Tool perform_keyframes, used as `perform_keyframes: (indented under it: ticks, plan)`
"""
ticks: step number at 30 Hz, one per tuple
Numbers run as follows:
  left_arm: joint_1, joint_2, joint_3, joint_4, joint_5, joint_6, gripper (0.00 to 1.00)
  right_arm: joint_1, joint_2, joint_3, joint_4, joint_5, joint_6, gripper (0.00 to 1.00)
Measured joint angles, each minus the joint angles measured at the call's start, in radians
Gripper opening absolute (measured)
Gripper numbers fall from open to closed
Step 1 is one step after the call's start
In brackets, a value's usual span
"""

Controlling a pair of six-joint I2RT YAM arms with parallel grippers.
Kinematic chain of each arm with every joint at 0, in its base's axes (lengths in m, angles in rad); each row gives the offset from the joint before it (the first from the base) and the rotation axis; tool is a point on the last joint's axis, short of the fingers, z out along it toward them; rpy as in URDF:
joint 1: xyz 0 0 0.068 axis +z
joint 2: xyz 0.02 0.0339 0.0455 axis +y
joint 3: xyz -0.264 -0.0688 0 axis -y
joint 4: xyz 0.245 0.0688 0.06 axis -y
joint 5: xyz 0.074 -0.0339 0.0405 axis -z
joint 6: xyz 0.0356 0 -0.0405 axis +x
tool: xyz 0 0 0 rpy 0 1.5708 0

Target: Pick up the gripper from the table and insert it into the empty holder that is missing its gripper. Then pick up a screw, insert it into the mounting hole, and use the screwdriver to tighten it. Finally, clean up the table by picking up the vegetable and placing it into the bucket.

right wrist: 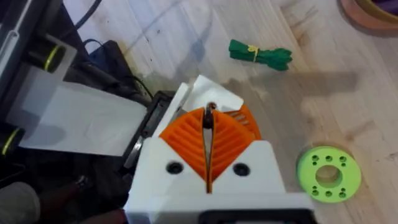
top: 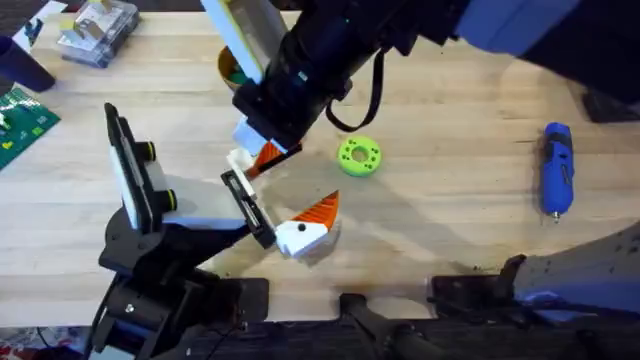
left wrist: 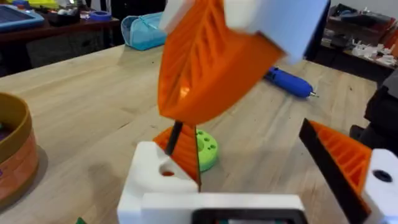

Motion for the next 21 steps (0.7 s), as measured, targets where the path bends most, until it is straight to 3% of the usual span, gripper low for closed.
perform_keyframes:
  ticks: [21]
  plan:
    - [0.0,0.0,0.0,0.0,0.0,0.0,0.991,0.0,0.037,0.0,-0.015,0.001,-0.001,0.013]
